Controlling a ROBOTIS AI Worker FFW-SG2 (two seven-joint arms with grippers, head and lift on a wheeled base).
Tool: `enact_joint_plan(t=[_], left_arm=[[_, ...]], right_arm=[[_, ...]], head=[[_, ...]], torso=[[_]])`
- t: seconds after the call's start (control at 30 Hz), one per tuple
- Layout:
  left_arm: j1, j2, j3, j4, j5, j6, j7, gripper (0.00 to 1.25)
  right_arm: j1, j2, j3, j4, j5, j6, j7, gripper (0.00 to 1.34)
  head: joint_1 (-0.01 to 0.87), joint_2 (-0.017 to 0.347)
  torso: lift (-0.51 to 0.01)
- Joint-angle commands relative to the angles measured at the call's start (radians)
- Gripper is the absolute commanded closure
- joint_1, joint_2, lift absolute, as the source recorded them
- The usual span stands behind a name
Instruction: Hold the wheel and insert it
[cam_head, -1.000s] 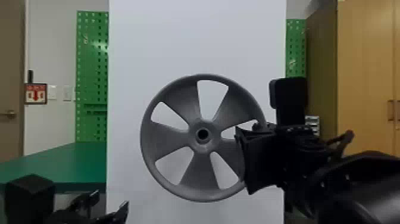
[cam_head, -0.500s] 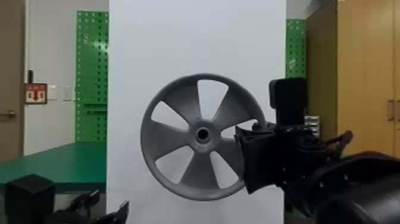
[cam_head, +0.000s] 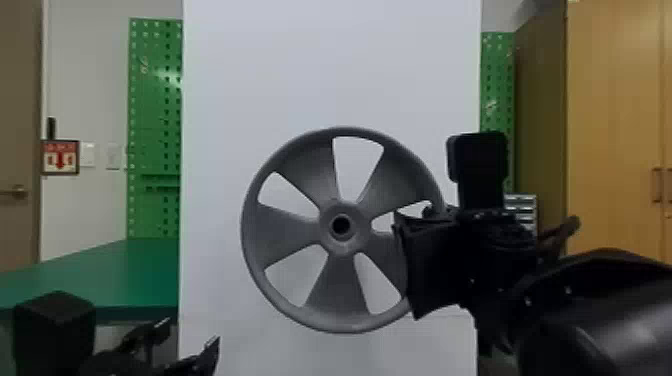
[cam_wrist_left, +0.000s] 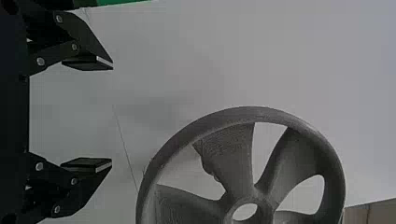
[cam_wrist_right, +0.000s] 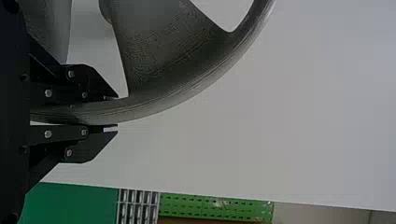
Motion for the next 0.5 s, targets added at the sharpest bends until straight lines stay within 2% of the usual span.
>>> enact_joint_plan(t=[0.0,0.47], left_arm=[[-0.002,0.000,-0.008,0.000,-0.001,0.000,0.001,0.51],[-0.005,0.000,-0.009,0.000,-0.002,0.000,0.001,0.51]], right_arm=[[-0.009,0.001,-0.002,0.016,0.003,-0.004,0.000,1.17],[-0.020,0.001,0.001,0.082,-0.008,-0.068,0.000,1.17]], head=[[0.000,0.000],[0.000,0.000]], torso=[[-0.499],[-0.499]])
